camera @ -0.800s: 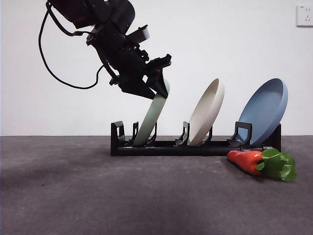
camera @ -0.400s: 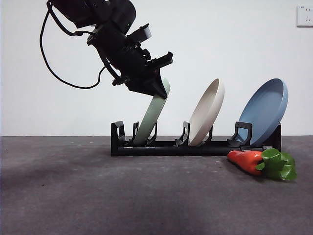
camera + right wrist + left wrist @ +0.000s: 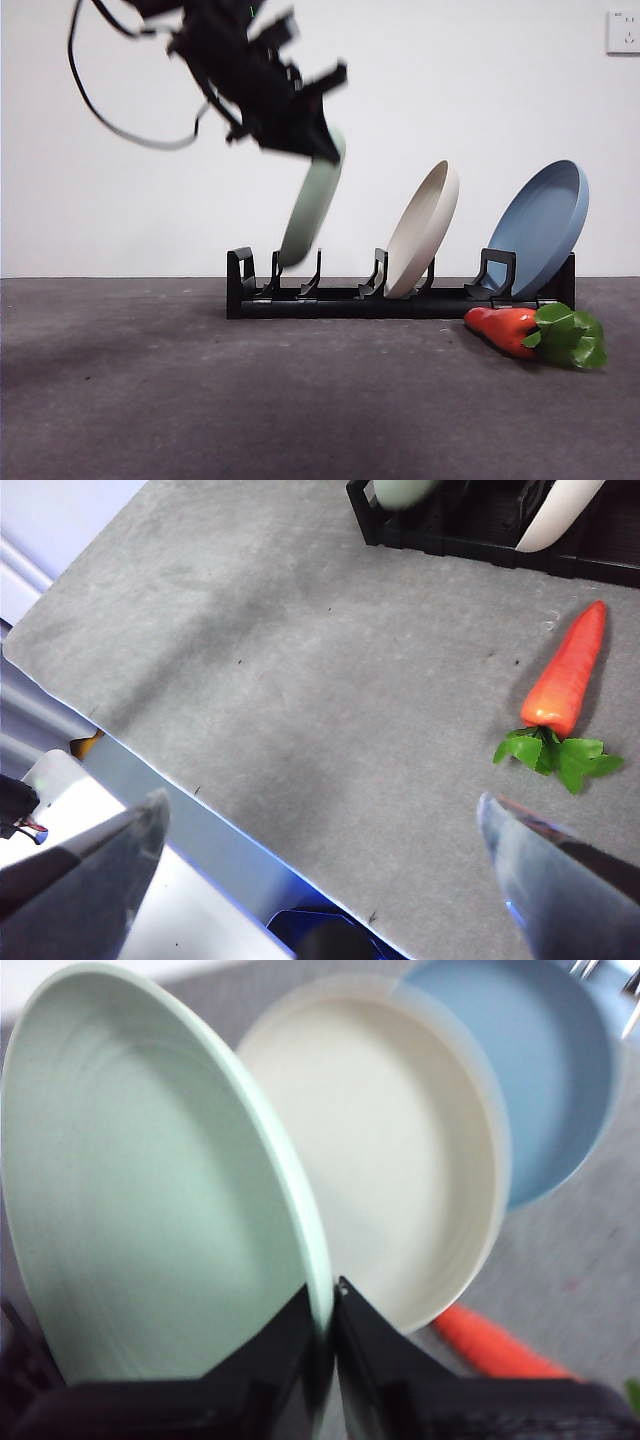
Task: Take the green plate from the plate rack,put the plate on the table,take the carrot from the table,put the carrot in the plate
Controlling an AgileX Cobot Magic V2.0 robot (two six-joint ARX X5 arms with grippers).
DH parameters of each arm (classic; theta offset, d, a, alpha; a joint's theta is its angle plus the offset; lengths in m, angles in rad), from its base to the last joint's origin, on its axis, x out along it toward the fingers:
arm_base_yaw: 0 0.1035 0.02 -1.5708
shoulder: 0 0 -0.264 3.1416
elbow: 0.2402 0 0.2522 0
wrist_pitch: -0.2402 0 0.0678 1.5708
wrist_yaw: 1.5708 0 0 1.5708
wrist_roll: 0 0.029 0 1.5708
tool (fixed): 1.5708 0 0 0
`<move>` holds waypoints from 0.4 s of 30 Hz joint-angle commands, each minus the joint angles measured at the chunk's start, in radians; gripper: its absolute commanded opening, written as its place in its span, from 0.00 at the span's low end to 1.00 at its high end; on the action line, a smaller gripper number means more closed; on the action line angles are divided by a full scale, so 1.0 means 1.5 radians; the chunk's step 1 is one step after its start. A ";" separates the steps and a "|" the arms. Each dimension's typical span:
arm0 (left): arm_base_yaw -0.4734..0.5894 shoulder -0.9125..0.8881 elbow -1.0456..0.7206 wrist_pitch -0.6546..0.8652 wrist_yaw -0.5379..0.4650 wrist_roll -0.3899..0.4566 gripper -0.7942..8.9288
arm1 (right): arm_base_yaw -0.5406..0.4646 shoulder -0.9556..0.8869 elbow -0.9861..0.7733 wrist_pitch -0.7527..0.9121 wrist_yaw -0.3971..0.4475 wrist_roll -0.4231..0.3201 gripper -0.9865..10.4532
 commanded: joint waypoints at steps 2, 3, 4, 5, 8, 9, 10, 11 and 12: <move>-0.002 -0.070 0.000 -0.002 0.008 -0.004 0.07 | 0.001 -0.001 0.003 0.003 0.002 -0.004 0.63; -0.003 -0.086 0.000 -0.012 0.011 -0.004 0.07 | 0.001 -0.001 0.003 0.003 0.002 -0.004 0.63; -0.005 -0.107 0.000 -0.027 0.020 -0.003 0.07 | 0.001 -0.001 0.003 0.003 0.002 -0.004 0.63; -0.007 -0.126 0.000 -0.043 0.022 -0.003 0.07 | 0.001 -0.001 0.003 0.003 0.002 -0.004 0.63; -0.021 -0.188 0.000 -0.113 0.019 0.009 0.07 | 0.001 -0.001 0.003 0.003 0.002 -0.004 0.63; -0.027 -0.207 0.000 -0.139 0.017 0.022 0.07 | 0.001 -0.001 0.003 0.003 0.002 -0.003 0.63; -0.035 -0.229 0.000 -0.172 0.014 0.043 0.07 | 0.001 -0.001 0.003 0.003 0.002 -0.003 0.63; -0.044 -0.248 0.000 -0.205 0.001 0.066 0.07 | 0.001 -0.001 0.003 0.003 0.002 -0.003 0.63; -0.053 -0.264 0.000 -0.236 -0.025 0.077 0.07 | 0.001 -0.001 0.003 0.003 0.002 -0.003 0.63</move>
